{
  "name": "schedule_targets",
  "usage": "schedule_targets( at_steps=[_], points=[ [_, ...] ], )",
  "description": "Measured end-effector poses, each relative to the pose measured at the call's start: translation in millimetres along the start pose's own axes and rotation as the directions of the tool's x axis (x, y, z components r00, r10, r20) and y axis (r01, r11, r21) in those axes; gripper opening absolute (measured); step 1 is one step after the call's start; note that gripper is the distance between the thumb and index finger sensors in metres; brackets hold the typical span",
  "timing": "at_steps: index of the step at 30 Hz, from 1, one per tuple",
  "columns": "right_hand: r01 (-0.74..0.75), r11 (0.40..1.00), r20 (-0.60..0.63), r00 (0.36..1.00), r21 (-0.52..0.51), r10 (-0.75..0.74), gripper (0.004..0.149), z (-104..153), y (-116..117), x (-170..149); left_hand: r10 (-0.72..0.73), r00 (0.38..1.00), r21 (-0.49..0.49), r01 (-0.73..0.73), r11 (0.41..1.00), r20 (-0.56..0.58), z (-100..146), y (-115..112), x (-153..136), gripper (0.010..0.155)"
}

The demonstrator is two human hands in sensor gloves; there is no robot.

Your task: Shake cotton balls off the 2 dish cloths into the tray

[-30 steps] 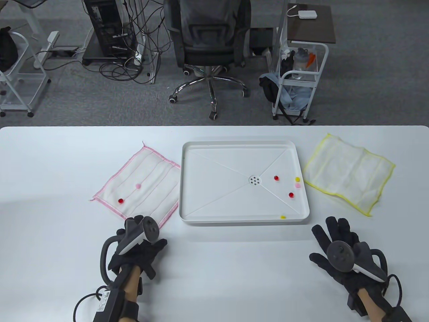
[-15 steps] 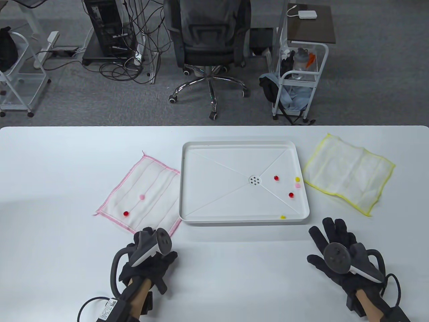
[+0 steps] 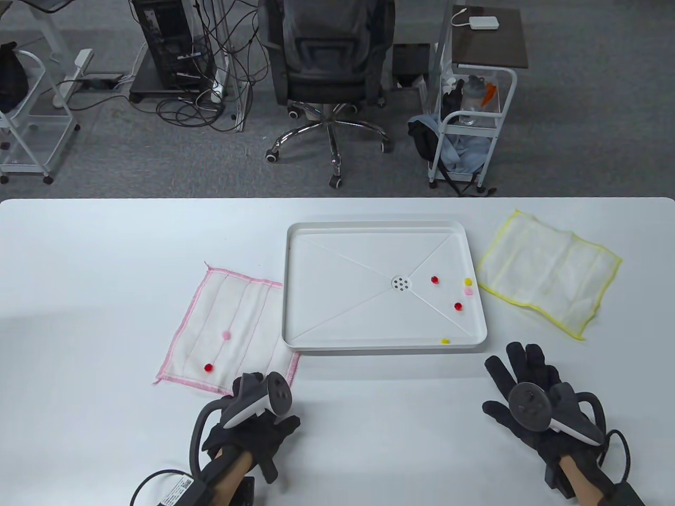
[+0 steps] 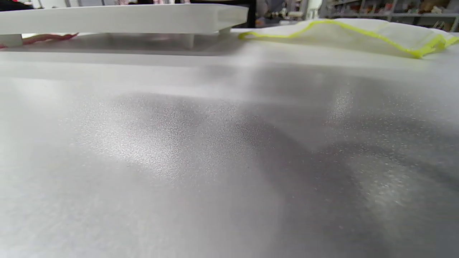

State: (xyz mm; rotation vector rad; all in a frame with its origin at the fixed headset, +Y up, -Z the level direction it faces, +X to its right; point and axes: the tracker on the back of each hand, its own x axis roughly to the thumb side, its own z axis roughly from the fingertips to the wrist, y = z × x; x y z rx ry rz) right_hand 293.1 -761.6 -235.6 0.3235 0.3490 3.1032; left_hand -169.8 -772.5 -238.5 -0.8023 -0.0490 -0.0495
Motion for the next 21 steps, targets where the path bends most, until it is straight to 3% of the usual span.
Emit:
schedule_targets(
  at_steps=[9,21],
  points=[
    [0.002,1.000,0.004,1.000,-0.001,-0.002,0.075,0.2,0.0,0.6,-0.089,0.996,-0.034,0.091,0.995,0.031,10.9,1.6,16.7,0.081],
    [0.000,1.000,0.014,1.000,0.000,0.000,0.075,0.4,0.2,1.8,-0.290,0.941,-0.023,0.298,0.954,0.174,11.0,12.9,49.8,0.079]
  ],
)
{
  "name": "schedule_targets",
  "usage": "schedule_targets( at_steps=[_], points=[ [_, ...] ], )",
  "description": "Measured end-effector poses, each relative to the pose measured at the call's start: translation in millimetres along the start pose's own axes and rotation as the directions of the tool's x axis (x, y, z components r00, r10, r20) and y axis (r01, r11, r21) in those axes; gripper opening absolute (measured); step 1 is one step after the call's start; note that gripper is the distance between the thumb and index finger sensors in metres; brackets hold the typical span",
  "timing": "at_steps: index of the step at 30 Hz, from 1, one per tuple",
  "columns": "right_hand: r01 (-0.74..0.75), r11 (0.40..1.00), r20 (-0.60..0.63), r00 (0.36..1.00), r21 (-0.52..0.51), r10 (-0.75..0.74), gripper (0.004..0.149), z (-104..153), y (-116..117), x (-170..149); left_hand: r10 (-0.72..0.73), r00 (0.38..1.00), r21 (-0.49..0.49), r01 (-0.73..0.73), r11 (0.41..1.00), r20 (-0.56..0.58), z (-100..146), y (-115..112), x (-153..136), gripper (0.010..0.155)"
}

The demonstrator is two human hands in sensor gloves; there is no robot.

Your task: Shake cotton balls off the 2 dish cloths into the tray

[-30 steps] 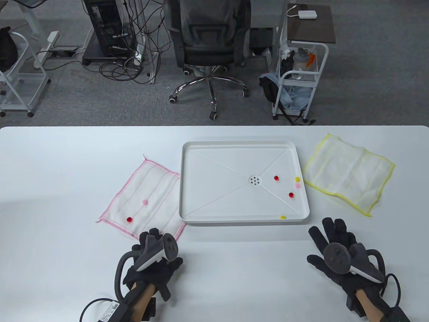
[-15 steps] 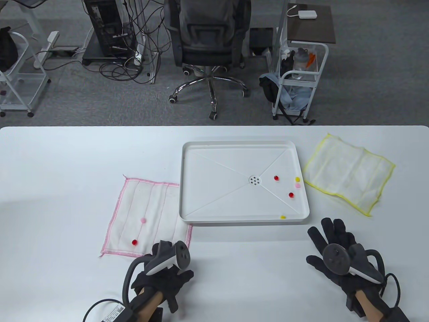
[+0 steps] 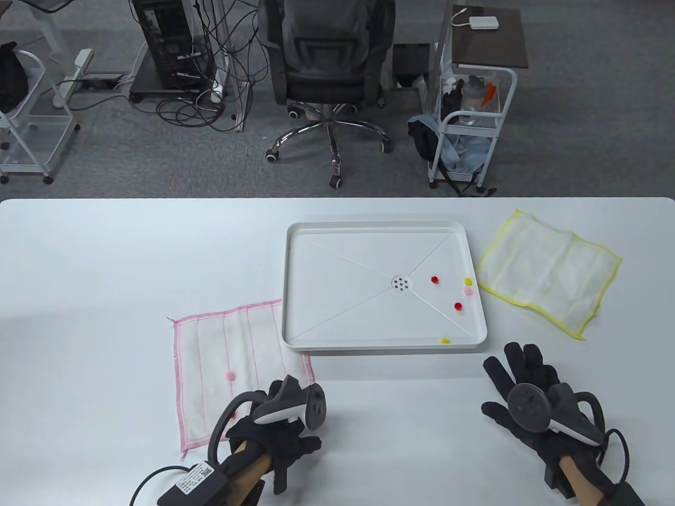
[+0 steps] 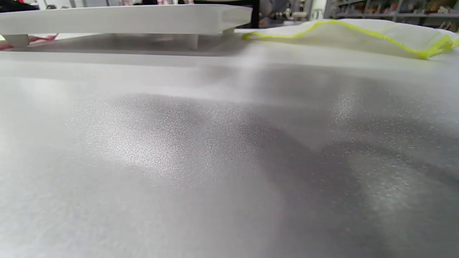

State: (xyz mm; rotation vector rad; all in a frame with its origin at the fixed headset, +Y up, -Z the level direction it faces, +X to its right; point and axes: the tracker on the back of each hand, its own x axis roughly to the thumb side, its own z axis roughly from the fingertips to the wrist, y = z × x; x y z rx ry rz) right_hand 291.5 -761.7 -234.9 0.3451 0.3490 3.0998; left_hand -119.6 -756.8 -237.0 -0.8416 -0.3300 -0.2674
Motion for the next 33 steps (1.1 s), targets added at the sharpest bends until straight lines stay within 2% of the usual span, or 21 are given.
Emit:
schedule_targets(
  at_steps=[9,13,20,25,33],
  points=[
    [-0.005,1.000,0.004,1.000,0.006,0.005,0.075,-0.1,0.4,1.0,-0.152,0.982,0.103,0.141,0.985,0.113,-1.0,18.6,7.1,0.063],
    [-0.004,1.000,0.008,1.000,0.003,0.004,0.075,-0.2,0.2,1.1,-0.185,0.972,0.082,0.175,0.981,0.145,-6.3,19.8,9.3,0.061],
    [-0.002,1.000,0.010,1.000,0.003,0.002,0.075,-0.4,0.5,1.2,-0.210,0.961,0.071,0.200,0.977,0.182,-15.5,24.6,20.0,0.063],
    [-0.002,1.000,0.012,1.000,0.004,0.002,0.075,-0.3,0.3,1.4,-0.186,0.958,0.104,0.167,0.980,0.216,-25.5,28.9,31.6,0.064],
    [0.003,1.000,0.006,1.000,0.004,-0.003,0.075,-0.2,0.0,0.7,-0.218,0.946,0.066,0.208,0.976,0.239,-33.2,37.5,59.2,0.070]
  ],
)
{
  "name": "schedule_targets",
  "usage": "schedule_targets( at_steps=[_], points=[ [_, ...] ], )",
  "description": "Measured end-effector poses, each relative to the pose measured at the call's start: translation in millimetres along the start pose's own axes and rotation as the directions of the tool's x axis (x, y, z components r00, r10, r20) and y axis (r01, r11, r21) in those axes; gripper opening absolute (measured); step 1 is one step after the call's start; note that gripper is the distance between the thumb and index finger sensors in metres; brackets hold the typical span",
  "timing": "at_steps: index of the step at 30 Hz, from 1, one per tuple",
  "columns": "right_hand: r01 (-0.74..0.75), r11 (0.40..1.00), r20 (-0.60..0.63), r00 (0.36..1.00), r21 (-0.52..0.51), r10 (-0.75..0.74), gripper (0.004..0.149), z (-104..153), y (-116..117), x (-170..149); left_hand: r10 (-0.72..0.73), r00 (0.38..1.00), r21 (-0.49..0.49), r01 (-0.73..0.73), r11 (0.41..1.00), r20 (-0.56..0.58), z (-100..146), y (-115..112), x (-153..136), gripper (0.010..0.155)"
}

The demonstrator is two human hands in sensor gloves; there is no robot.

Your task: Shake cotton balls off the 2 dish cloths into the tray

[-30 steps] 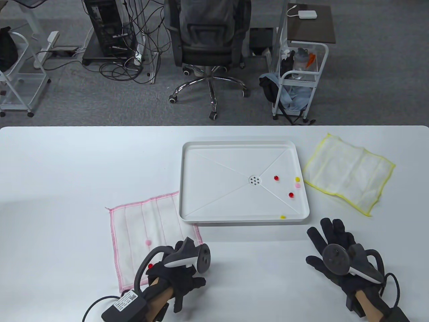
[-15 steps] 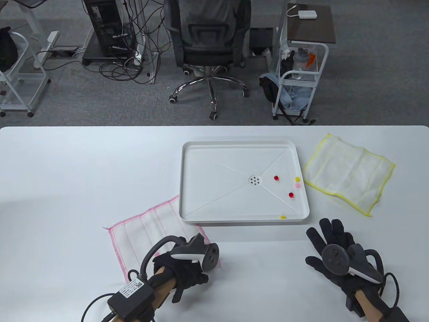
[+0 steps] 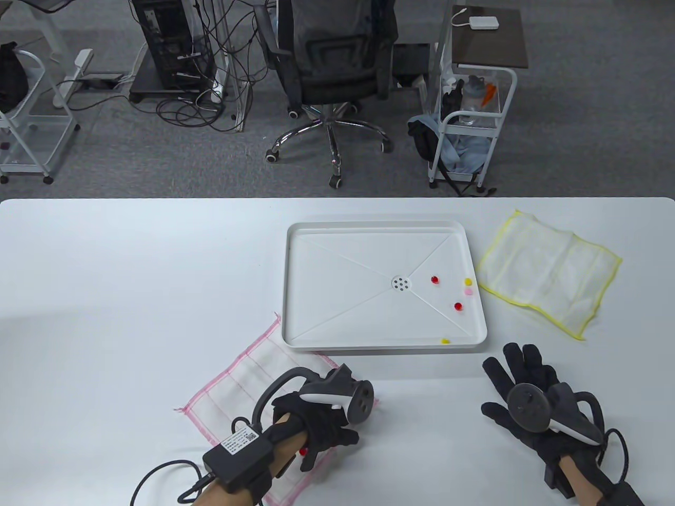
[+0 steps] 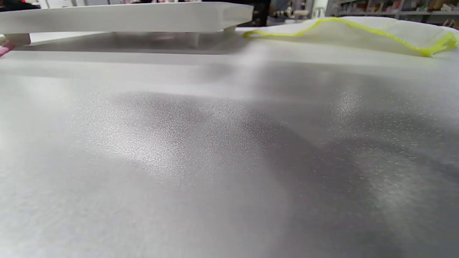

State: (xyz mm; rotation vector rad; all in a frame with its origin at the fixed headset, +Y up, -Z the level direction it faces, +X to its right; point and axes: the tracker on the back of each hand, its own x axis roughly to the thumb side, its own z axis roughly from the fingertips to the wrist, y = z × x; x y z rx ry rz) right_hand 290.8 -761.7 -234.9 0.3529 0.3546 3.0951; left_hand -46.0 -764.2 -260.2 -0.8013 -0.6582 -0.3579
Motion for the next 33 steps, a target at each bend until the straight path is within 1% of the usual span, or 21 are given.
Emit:
schedule_targets(
  at_steps=[3,7,12,20,26,33],
  points=[
    [0.002,1.000,0.000,1.000,-0.002,-0.002,0.075,0.0,-0.3,-0.6,0.009,1.000,-0.029,-0.009,1.000,0.005,-6.7,4.9,8.8,0.072],
    [0.012,1.000,-0.013,1.000,-0.004,-0.013,0.075,0.3,-1.3,-3.2,0.023,1.000,-0.040,-0.023,0.999,0.005,-16.4,14.1,25.1,0.075],
    [0.034,0.999,-0.042,0.999,0.003,-0.034,0.074,-0.8,-0.8,-9.9,0.018,1.000,-0.034,-0.019,0.999,-0.006,-27.7,26.2,43.6,0.076],
    [0.059,0.998,-0.086,0.995,0.017,-0.058,0.074,-2.5,0.0,-19.4,0.078,0.997,-0.030,-0.078,0.997,0.013,-48.9,47.6,63.5,0.077],
    [0.138,0.990,-0.199,0.970,-0.029,-0.141,0.074,1.9,-6.2,-42.6,0.100,0.995,-0.003,-0.100,0.995,0.014,-64.6,63.7,81.0,0.078],
    [0.179,0.984,-0.309,0.935,-0.011,-0.174,0.074,-0.2,-0.2,-62.4,0.124,0.992,0.013,-0.124,0.992,0.027,-79.6,80.0,98.4,0.078]
  ],
)
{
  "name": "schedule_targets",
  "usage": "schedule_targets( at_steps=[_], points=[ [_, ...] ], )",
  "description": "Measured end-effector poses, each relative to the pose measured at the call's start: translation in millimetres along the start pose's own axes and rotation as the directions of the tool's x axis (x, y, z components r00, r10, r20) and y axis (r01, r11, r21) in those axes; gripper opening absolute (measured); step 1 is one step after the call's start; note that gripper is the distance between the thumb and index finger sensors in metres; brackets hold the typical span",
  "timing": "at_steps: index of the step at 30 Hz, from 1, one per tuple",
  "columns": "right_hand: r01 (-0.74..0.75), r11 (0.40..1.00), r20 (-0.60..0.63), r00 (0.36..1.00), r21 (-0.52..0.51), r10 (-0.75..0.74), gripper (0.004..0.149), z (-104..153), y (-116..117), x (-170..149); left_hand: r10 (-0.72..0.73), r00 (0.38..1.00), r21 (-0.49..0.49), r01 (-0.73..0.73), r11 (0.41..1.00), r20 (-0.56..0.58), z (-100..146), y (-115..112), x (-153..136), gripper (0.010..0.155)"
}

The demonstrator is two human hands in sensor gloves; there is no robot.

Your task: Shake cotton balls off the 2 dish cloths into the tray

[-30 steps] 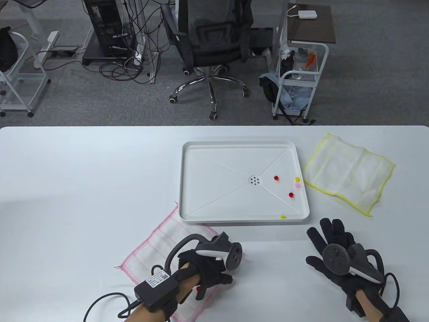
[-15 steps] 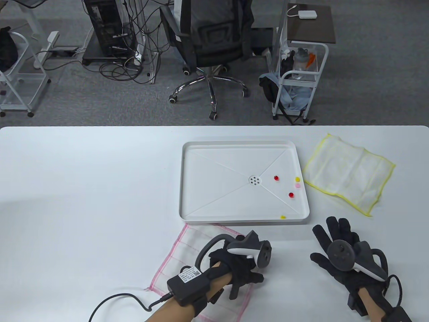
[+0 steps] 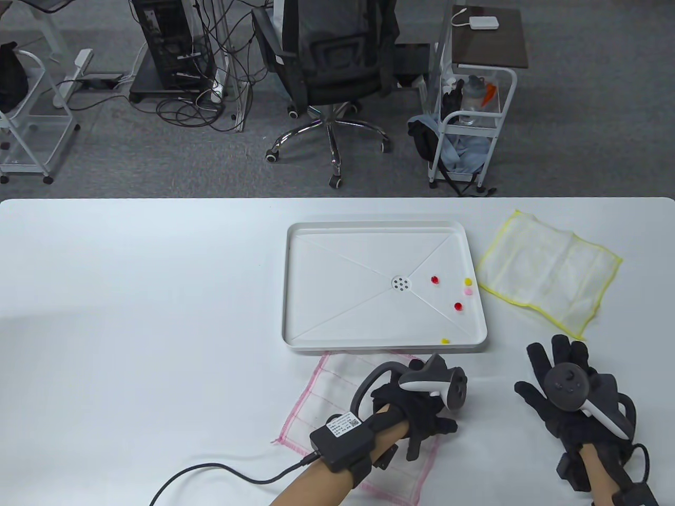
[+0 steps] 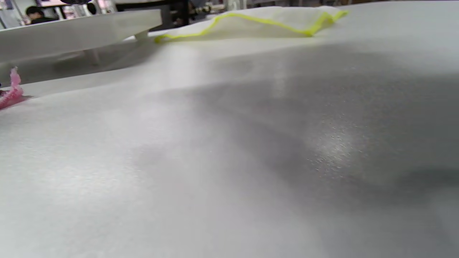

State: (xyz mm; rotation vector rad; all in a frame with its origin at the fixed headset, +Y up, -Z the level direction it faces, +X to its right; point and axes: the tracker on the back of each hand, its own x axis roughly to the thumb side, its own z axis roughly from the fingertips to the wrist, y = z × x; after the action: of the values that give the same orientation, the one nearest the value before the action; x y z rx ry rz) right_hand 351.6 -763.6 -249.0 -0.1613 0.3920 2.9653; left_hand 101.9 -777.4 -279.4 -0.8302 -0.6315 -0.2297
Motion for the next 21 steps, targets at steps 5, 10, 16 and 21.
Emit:
schedule_targets(
  at_steps=[5,10,16,21],
  points=[
    [0.014,1.000,-0.068,0.998,0.015,-0.013,0.073,-4.8,2.5,-10.7,0.039,0.999,0.010,-0.039,0.999,0.010,-11.0,9.8,10.9,0.078],
    [0.025,1.000,-0.076,0.997,-0.011,-0.026,0.073,-4.5,2.8,-12.3,0.101,0.988,0.081,-0.111,0.990,0.116,12.9,24.0,5.1,0.077],
    [0.088,0.991,0.158,0.985,-0.097,-0.072,0.075,11.9,-4.6,36.2,0.195,0.956,0.354,-0.265,0.897,0.222,103.6,27.2,-47.1,0.077],
    [-0.046,0.999,0.217,0.975,0.019,0.040,0.079,15.1,6.0,104.5,0.341,0.936,0.556,-0.237,0.797,-0.090,146.5,-14.7,-100.7,0.078]
  ],
)
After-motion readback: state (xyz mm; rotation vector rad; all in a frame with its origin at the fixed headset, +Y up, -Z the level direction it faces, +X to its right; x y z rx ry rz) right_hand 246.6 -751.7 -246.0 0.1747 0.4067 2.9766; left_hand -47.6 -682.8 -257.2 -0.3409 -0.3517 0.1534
